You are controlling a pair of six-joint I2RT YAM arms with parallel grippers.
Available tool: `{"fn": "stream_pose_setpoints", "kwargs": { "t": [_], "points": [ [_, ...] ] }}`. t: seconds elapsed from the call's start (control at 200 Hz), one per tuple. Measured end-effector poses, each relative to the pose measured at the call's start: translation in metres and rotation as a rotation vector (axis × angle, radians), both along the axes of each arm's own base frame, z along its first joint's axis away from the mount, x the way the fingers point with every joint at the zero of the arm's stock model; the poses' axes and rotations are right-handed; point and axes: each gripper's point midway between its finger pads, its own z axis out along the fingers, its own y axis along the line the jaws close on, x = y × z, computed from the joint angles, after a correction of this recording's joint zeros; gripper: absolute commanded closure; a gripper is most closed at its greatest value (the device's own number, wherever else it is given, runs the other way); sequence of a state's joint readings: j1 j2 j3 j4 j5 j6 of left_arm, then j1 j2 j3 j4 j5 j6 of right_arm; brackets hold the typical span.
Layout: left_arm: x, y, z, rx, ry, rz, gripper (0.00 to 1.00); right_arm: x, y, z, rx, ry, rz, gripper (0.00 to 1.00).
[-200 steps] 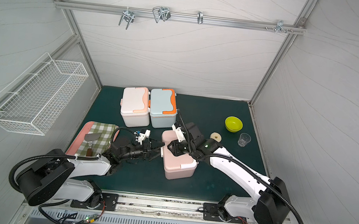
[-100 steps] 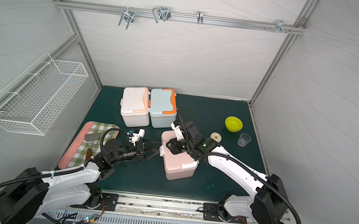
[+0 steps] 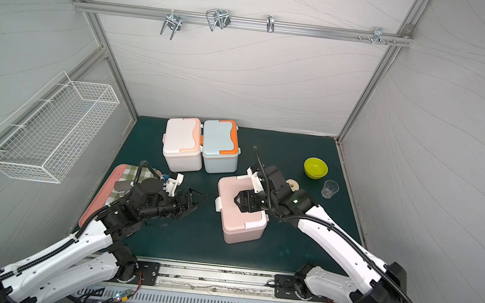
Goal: Open first aid kits and take out gauze
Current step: Open the fastener of the first aid kit.
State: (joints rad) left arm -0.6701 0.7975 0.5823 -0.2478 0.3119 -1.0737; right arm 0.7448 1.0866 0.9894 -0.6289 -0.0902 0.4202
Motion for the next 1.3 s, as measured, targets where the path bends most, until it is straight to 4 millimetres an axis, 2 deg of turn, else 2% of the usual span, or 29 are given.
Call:
{"fn": "stream_pose_setpoints", "kwargs": {
  "t": [0.09, 0.215, 0.355, 0.445, 0.49, 0.545, 0.78, 1.116, 1.296],
  "points": [
    [-0.011, -0.012, -0.003, 0.107, 0.020, -0.055, 0.09, 0.007, -0.025, -0.005, 0.012, 0.002, -0.076, 0.18],
    [-0.011, -0.029, -0.011, 0.247, 0.048, -0.098, 0.10, 0.008, -0.047, -0.024, 0.019, 0.055, -0.134, 0.17],
    [0.004, -0.039, -0.027, 0.381, 0.093, -0.101, 0.12, 0.001, -0.050, -0.045, 0.022, 0.123, -0.128, 0.17],
    [0.009, -0.041, -0.038, 0.439, 0.118, -0.103, 0.15, -0.003, -0.047, -0.051, 0.037, 0.144, -0.110, 0.17],
    [0.012, -0.043, -0.036, 0.440, 0.107, -0.103, 0.16, -0.003, -0.046, -0.051, 0.045, 0.144, -0.105, 0.17],
    [0.012, -0.041, -0.036, 0.448, 0.105, -0.100, 0.20, -0.004, -0.045, -0.051, 0.053, 0.147, -0.099, 0.17],
    [0.010, -0.027, -0.038, 0.464, 0.091, -0.060, 0.22, -0.005, -0.041, -0.052, 0.076, 0.160, -0.080, 0.17],
    [0.002, 0.004, -0.058, 0.488, 0.131, 0.012, 0.24, -0.005, -0.034, -0.053, 0.096, 0.176, -0.056, 0.19],
    [0.006, 0.009, -0.072, 0.480, 0.163, 0.030, 0.24, -0.008, -0.031, -0.052, 0.114, 0.192, -0.036, 0.21]
  ]
}}
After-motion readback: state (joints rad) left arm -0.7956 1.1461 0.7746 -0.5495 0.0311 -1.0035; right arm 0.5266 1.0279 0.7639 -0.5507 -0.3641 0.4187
